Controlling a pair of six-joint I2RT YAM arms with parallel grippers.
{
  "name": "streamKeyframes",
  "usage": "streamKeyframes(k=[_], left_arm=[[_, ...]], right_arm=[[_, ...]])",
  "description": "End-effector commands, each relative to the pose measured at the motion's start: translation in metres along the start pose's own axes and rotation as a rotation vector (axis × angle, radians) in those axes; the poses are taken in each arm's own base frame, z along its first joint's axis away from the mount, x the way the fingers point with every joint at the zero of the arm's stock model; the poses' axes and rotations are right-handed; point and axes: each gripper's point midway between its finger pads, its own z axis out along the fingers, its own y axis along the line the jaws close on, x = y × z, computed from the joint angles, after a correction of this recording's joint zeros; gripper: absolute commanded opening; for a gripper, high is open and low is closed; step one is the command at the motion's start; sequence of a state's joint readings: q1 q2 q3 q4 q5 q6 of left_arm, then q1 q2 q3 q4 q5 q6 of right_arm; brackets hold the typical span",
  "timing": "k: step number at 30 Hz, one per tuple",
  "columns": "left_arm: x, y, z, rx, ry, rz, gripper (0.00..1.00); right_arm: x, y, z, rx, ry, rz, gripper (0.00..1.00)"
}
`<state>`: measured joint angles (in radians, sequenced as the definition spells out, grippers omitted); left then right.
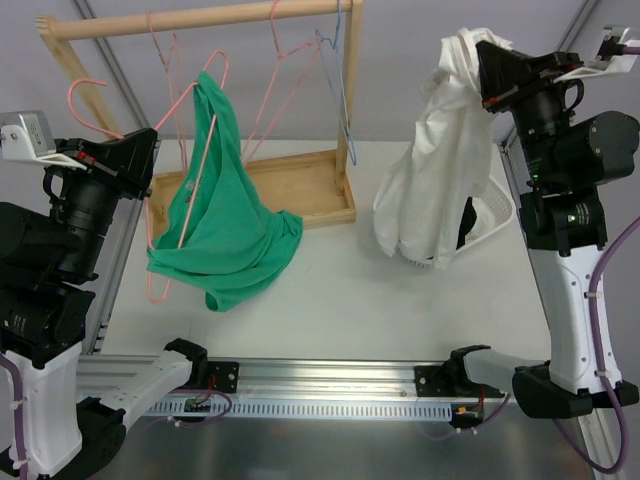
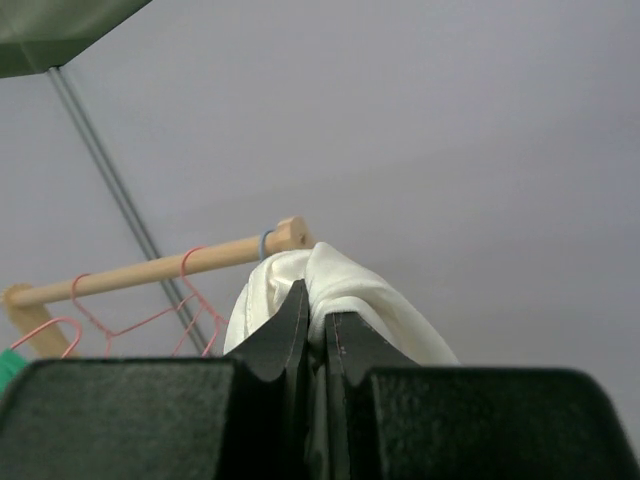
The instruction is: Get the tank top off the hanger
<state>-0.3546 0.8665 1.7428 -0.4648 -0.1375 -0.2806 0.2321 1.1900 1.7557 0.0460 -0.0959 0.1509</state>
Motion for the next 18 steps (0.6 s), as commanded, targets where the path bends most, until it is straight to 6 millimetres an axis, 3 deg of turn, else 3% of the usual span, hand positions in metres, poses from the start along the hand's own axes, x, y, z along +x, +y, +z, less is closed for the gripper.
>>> streamKeyframes(k=[1, 8, 14, 18], left_arm=[[-0.017, -0.008, 0.002, 0.030, -0.061, -0.023, 0.00], [-0.020, -0.010, 0.006, 0.035, -0.063, -0.013, 0.01], [-0.024, -0.010, 0.010, 0.030, -0.069, 0.002, 0.01], [-0.026, -0.010, 0.010, 0.028, -0.073, 0.007, 0.01]], right_arm=[[-0.060, -0.005, 0.001, 0.043, -0.168, -0.081, 0.00], [-0.085, -0.035, 0.020, 0.093, -0.221, -0.063, 0.00], [-0.081, -0.064, 0.026, 0.145, -0.234, -0.002, 0.00], [-0.058, -0.079, 0.014, 0.188, -0.191, 0.005, 0.00]])
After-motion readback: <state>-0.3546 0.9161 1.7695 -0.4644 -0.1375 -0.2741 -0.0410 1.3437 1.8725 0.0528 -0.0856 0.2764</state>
